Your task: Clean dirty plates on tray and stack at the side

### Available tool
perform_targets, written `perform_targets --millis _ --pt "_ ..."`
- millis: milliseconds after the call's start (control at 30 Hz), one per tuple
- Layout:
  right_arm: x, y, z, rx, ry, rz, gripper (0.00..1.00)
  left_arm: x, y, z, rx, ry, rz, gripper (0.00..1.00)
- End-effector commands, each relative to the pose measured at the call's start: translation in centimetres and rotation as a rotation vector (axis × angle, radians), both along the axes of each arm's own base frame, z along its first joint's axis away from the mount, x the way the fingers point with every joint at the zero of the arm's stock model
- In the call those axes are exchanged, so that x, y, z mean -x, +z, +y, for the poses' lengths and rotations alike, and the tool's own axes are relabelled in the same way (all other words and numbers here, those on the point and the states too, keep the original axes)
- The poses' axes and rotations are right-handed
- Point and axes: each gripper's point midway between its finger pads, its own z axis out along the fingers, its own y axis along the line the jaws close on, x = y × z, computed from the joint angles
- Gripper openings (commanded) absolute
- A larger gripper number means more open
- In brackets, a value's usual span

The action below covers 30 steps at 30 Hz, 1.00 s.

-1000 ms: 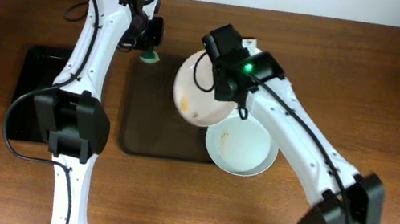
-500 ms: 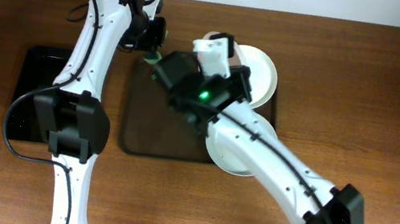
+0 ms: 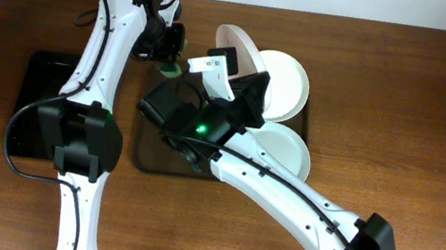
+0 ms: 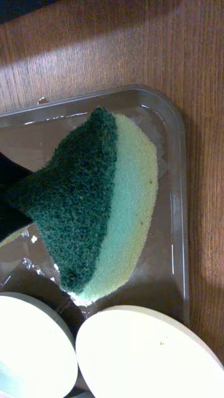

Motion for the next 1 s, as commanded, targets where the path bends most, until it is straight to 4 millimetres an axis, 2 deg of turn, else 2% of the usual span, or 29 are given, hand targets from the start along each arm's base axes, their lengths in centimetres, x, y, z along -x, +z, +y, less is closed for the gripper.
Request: perform_targets --millis 0,167,333,467,633,733,967 --pt "0.3 -0.4 -0.3 -0.068 -0.014 -0.015 0.04 0.1 0.1 -1.0 0.019 -0.009 0.002 0.01" --pt "0.6 -3.1 -0.6 -0.171 -0.022 0.110 0.04 0.4 0.1 -2.5 0.019 -0.040 -0.001 0.01" --pt "0.5 -4.9 -0.6 -0.266 -0.024 0.202 0.04 0.6 0.6 -3.8 0.020 -0.074 -0.013 0.01" --pt "0.2 -6.4 -0.6 -0.363 -0.032 0.276 0.04 0.8 3.1 -4.6 0.028 -0.094 -0.066 0.01" --pt "-0.1 -7.3 -0.8 -0.417 -0.043 0.321 0.04 1.1 6.7 -4.7 0.035 -0.107 -0.149 0.01" --pt "-0.2 -8.0 -0.4 -0.466 -0.038 0.352 0.04 1.7 7.8 -4.6 0.038 -0.106 -0.159 0.01" --pt "-0.2 -9.8 2.3 -0.648 0.019 0.460 0.04 2.1 9.4 -4.4 0.043 -0.106 -0.189 0.01"
